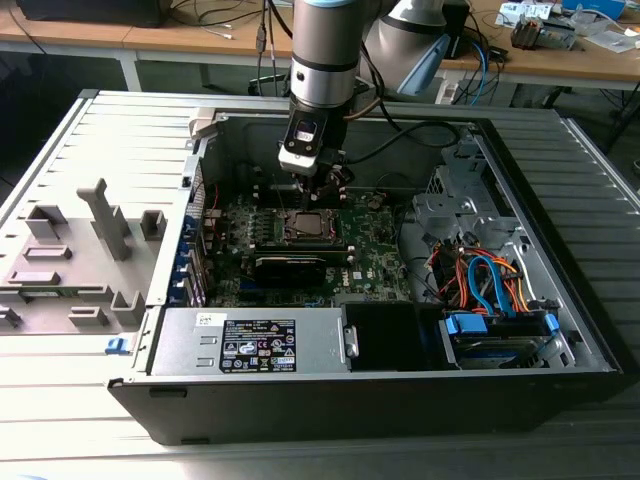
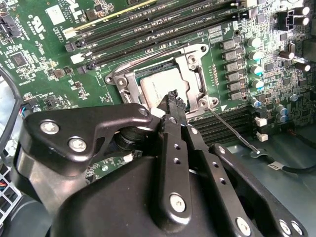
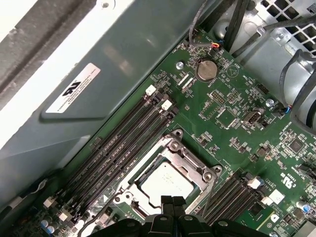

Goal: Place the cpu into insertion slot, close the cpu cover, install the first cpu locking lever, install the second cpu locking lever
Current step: 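Install the first cpu locking lever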

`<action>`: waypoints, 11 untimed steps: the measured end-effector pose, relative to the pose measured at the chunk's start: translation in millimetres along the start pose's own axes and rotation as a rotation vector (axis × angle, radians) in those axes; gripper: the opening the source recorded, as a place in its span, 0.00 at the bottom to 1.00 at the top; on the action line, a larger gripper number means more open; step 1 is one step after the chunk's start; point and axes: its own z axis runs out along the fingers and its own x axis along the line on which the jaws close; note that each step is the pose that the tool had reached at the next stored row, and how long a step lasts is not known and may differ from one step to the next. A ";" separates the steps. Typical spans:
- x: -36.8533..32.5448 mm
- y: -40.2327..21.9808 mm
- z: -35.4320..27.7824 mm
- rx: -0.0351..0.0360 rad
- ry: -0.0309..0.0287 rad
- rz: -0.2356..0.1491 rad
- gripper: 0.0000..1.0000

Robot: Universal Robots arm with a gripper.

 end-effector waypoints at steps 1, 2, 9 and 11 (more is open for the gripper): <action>0.0 0.0 0.0 0.0000 -0.0001 -0.001 0.11; 0.0 0.0 0.0 0.0001 -0.0003 -0.004 0.11; 0.0 0.0 0.0 -0.0002 -0.0010 -0.016 0.11; 0.0 0.0 0.0 -0.0003 -0.0012 -0.020 0.11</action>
